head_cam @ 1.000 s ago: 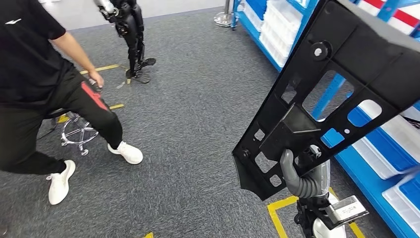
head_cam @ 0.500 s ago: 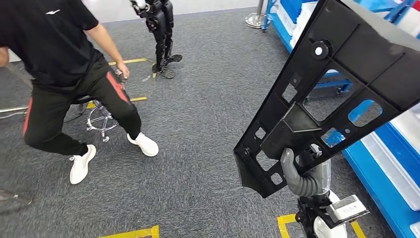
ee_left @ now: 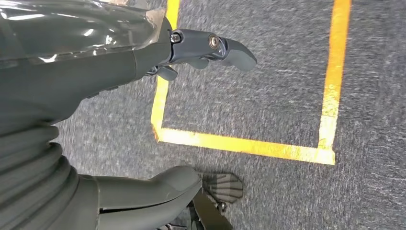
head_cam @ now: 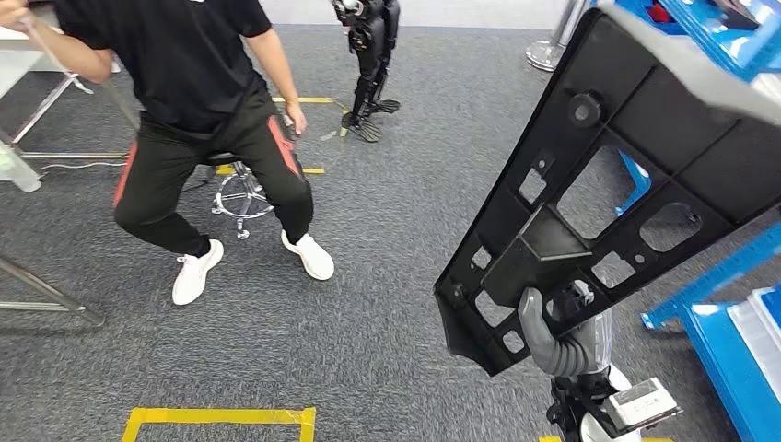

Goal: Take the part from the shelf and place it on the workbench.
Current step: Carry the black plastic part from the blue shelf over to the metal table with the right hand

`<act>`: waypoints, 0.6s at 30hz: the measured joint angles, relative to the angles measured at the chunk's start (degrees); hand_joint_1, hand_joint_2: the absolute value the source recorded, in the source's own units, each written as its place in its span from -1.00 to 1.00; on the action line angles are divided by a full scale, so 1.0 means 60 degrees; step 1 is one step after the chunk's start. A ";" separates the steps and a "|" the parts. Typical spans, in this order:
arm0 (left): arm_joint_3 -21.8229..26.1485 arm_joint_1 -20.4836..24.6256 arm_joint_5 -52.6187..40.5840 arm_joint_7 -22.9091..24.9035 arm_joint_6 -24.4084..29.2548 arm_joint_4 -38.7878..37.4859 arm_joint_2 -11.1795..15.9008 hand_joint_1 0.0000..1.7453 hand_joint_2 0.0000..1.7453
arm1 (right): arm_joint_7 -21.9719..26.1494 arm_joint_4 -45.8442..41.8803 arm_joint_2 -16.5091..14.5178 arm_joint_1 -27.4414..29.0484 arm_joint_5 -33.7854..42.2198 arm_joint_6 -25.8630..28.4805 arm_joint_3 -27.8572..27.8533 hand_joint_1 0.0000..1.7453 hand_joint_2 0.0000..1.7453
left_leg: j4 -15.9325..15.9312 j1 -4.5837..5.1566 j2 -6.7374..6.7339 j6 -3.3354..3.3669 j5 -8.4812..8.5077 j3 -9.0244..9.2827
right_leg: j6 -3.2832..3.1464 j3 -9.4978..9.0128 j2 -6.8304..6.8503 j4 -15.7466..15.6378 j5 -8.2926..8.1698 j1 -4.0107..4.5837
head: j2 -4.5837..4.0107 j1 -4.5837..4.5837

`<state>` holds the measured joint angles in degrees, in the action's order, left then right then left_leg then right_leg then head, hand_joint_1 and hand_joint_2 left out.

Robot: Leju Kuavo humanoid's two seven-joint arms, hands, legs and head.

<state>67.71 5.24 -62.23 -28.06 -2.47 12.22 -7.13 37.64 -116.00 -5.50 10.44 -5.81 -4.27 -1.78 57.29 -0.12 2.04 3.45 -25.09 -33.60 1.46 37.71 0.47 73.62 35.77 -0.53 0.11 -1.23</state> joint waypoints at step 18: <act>0.0000 -0.0090 -0.0011 0.0113 0.0105 -0.0007 0.0207 -1.00 1.00 | -0.0113 -0.0032 0.0077 0.0188 0.0114 0.0383 0.0434 1.00 1.00 | 0.2175 -0.0067 -0.0403 -0.0472 -0.0898 -0.1089 | -0.0292 -0.1085 0.0522 -0.2710 -0.1336 -0.0008 | 0.0000 0.0102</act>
<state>67.71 4.70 -62.29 -27.38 -1.84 12.17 -5.89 36.96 -116.19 -5.03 11.57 -5.13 -1.97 0.83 70.34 -0.52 -0.38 0.62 -30.47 -40.13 -0.29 31.19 3.61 57.37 27.75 -0.57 0.11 -0.62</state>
